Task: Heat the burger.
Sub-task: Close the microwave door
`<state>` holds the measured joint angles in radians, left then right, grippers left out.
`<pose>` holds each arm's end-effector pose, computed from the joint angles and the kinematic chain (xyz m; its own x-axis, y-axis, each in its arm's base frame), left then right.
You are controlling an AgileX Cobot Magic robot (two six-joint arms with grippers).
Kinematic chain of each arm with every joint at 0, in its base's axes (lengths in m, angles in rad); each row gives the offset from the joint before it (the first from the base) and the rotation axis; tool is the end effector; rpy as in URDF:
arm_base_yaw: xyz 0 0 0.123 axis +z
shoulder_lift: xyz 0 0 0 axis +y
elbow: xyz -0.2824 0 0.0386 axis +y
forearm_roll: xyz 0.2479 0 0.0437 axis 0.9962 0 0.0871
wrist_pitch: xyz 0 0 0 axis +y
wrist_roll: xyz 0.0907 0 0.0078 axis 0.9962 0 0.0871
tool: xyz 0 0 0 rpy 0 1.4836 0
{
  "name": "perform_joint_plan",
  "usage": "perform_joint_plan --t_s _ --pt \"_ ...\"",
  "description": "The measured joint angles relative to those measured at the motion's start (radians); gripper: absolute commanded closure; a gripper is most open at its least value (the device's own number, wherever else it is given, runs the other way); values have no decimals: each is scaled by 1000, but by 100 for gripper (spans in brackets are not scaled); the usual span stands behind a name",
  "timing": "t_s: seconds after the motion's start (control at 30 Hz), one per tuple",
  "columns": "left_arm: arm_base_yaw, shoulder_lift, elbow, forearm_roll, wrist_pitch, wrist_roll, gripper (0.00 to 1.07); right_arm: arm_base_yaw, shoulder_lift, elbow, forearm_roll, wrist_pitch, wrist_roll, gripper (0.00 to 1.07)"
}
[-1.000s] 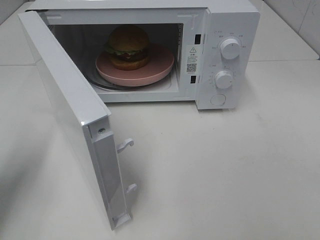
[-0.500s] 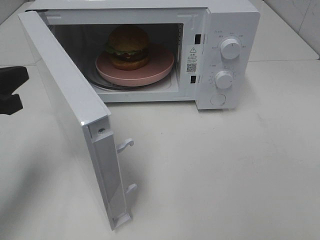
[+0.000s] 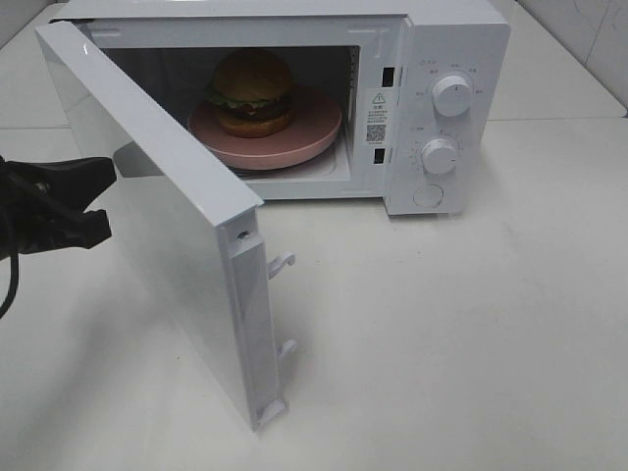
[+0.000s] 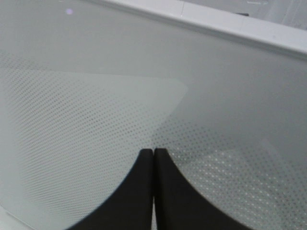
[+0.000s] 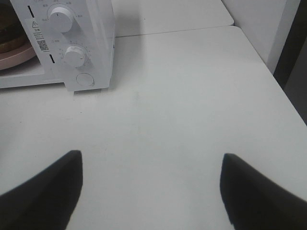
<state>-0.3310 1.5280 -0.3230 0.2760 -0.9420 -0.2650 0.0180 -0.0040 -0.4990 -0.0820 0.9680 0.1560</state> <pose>0.2234 -0.0979 0.1737 -0.2337 -0.0226 -0.9721 0.5007 0.8542 -0.1402 -0.0019 -0.0062 0.2848 -0.3603 0.1025 -0.9272 0.0846 0.9934 0.0769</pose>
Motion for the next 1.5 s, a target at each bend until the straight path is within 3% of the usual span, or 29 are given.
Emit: perform_joint_plan --t_s 0.4,0.77,0.83,1.03,1.1,1.5 --pt "-128 76 -109 -92 -2 31 107 0 0 0 0 0 0 31" --pt "-231 189 -278 -186 60 44 107 0 0 0 0 0 0 31" --pt "-264 231 -347 -214 76 59 107 0 0 0 0 0 0 31" --pt "-285 273 -421 -234 100 64 107 0 0 0 0 0 0 31" --pt "-298 313 -497 -244 138 64 107 0 0 0 0 0 0 31" --pt "-334 425 -699 -269 230 73 107 0 0 0 0 0 0 31"
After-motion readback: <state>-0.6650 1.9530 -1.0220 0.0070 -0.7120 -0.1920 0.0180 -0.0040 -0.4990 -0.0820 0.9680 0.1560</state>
